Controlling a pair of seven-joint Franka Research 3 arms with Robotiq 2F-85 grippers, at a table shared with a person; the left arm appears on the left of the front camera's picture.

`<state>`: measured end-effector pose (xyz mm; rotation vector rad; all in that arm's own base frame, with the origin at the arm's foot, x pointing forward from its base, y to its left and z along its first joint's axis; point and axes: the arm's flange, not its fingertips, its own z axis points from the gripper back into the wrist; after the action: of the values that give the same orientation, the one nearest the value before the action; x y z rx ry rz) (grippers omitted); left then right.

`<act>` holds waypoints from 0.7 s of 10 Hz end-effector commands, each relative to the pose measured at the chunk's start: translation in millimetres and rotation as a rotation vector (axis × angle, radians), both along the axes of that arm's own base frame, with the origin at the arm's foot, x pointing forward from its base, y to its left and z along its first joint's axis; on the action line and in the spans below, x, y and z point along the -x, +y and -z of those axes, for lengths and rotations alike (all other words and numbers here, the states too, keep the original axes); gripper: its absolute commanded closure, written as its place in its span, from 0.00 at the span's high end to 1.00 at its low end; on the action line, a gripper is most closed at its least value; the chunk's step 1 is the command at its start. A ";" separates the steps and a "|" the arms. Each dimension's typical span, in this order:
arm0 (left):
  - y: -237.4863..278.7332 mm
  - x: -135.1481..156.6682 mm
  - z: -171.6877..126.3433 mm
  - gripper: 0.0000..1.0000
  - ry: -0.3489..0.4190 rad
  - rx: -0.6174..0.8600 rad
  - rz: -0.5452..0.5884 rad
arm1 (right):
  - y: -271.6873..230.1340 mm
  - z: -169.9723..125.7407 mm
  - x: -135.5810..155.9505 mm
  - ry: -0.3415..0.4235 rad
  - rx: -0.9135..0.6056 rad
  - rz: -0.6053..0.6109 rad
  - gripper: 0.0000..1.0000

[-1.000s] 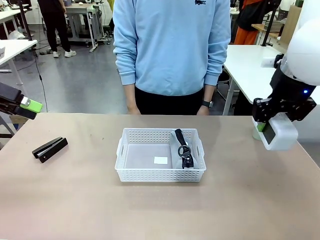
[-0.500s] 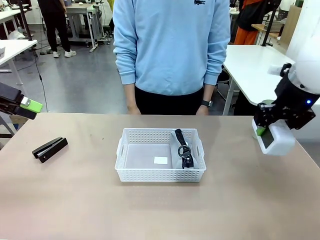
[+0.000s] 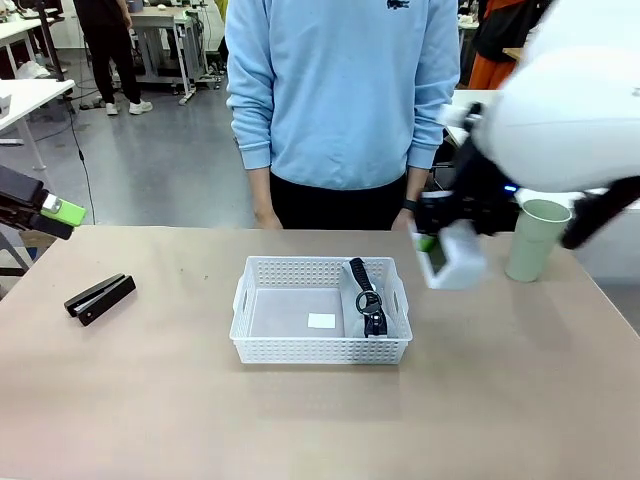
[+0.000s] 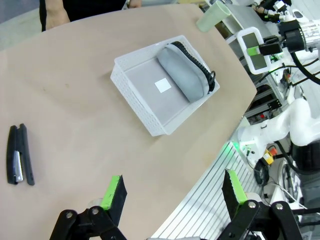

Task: Efficiently arrange items inside the basket to fit them all.
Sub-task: Pick up the Digital clock and place it inside the Organizing basket.

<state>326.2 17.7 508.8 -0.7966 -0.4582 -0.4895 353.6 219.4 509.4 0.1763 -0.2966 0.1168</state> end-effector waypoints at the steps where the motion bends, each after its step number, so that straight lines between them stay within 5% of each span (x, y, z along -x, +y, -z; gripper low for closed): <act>1: 0.5 -1.0 -0.2 1.00 -0.020 0.019 0.012 | 60.1 -1.7 -34.7 -0.054 0.082 -0.177 0.52; 7: 0.5 -1.0 -0.2 1.00 -0.020 0.019 0.012 | 206.3 45.0 -55.0 -0.076 0.322 -0.633 0.52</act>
<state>327.0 17.9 508.0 -0.7944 -0.4580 -0.4908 403.8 418.8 460.6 -0.0101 -0.2797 0.7222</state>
